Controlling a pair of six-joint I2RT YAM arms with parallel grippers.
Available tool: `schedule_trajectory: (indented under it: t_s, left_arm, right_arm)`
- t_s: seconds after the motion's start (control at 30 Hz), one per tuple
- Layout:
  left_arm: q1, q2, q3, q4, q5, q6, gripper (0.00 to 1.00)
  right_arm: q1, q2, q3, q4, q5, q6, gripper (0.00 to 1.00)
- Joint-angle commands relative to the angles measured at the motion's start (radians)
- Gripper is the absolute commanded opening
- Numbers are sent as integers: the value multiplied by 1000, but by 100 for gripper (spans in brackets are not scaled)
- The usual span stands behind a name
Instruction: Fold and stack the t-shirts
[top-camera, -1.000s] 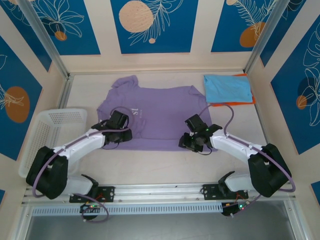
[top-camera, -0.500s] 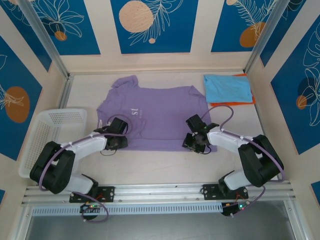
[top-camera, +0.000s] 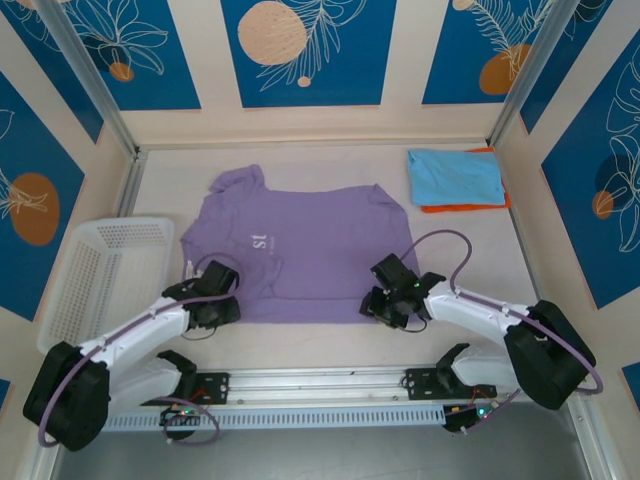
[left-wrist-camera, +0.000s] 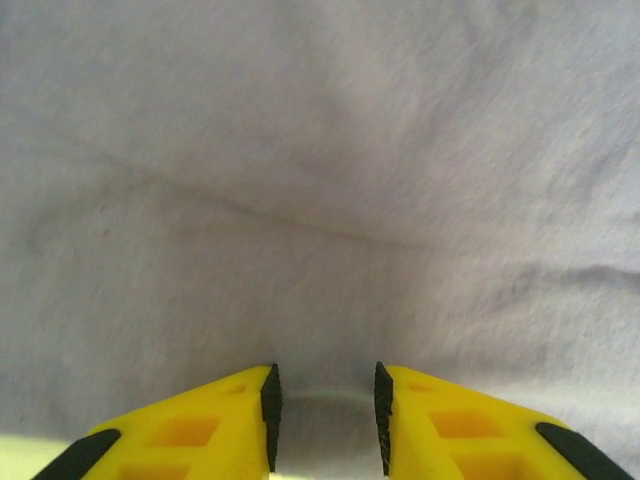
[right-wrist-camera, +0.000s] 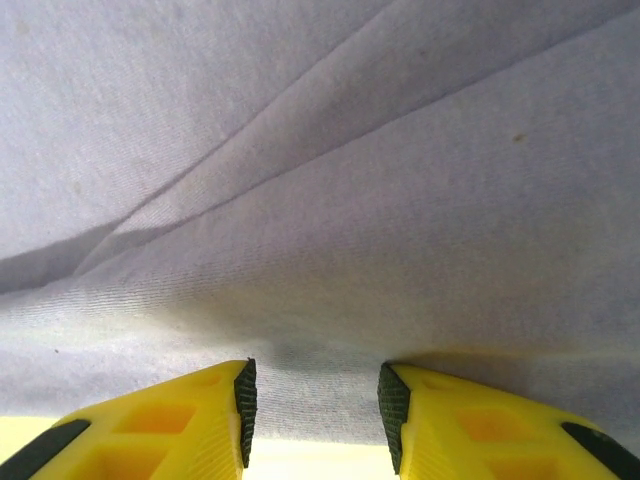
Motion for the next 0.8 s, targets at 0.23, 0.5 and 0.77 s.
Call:
schedule_trajectory:
  t_s: [0.23,0.5,0.77]
  left_arm:
    - [-10,-76,36,-90,14,-24,36]
    - [11,35,400,-81,-71,40,56]
    - [177,424,784,14,92,99,75]
  right_arm:
    - [102,-114,75,-362,132,98,59]
    - [-115,-129,355,-232,331,-233,69]
    - [-412,352,714,-220,200,-519,50]
